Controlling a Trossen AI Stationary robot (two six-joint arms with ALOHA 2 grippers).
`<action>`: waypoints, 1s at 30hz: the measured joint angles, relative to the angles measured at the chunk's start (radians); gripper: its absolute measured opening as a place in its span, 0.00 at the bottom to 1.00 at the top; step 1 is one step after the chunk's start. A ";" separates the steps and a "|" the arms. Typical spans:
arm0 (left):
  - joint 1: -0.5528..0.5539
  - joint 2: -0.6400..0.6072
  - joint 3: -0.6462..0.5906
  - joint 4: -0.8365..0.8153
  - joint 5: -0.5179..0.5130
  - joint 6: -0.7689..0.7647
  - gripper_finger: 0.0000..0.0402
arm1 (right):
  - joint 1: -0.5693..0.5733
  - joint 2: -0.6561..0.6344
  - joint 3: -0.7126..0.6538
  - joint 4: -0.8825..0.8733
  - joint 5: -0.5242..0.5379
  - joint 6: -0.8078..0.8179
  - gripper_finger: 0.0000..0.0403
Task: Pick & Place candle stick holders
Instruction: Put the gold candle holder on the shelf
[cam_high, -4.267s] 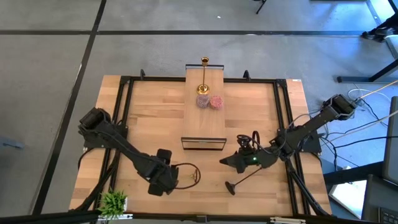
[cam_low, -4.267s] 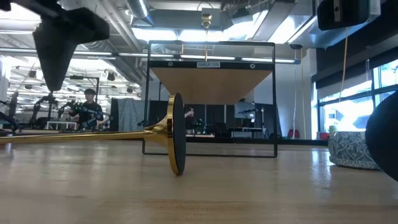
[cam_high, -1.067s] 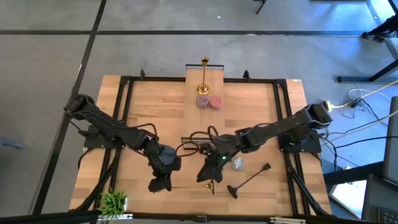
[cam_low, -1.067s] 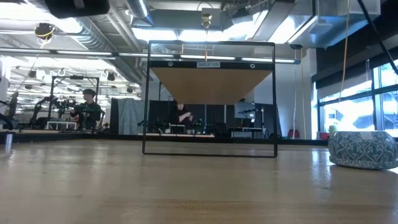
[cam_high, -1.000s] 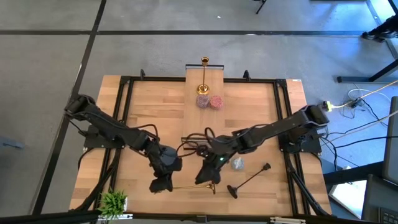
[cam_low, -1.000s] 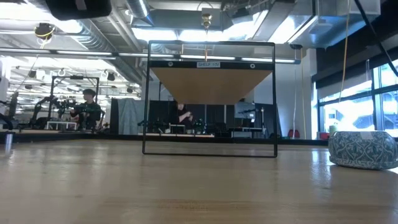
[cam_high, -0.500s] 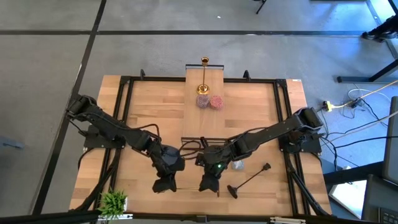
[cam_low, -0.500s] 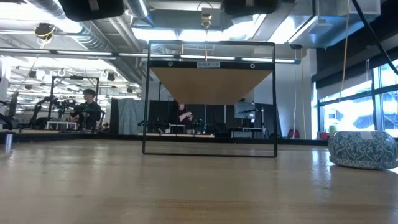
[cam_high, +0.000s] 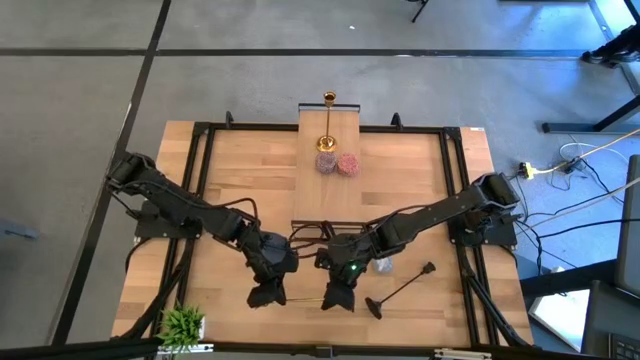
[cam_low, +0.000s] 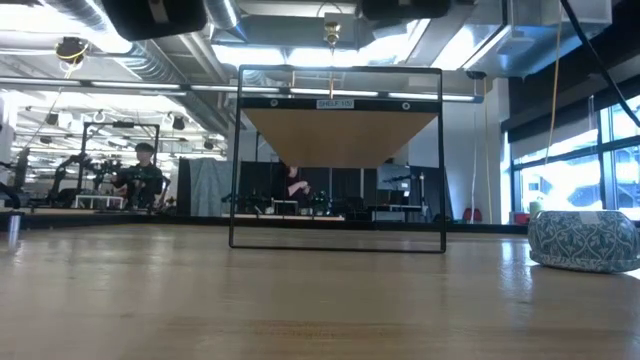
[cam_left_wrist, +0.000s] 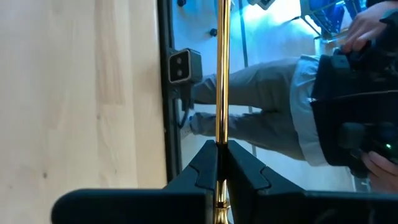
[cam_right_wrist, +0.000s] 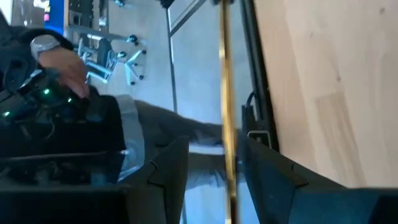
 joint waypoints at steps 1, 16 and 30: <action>0.002 0.000 0.000 0.000 0.000 0.001 0.02 | 0.000 0.000 0.000 0.000 -0.008 0.000 0.38; 0.013 -0.002 0.000 -0.006 0.010 0.041 0.02 | 0.000 -0.001 -0.001 -0.011 -0.025 0.026 0.09; 0.038 -0.034 0.000 0.038 -0.121 0.026 0.18 | 0.004 -0.001 -0.002 -0.022 -0.012 0.033 0.04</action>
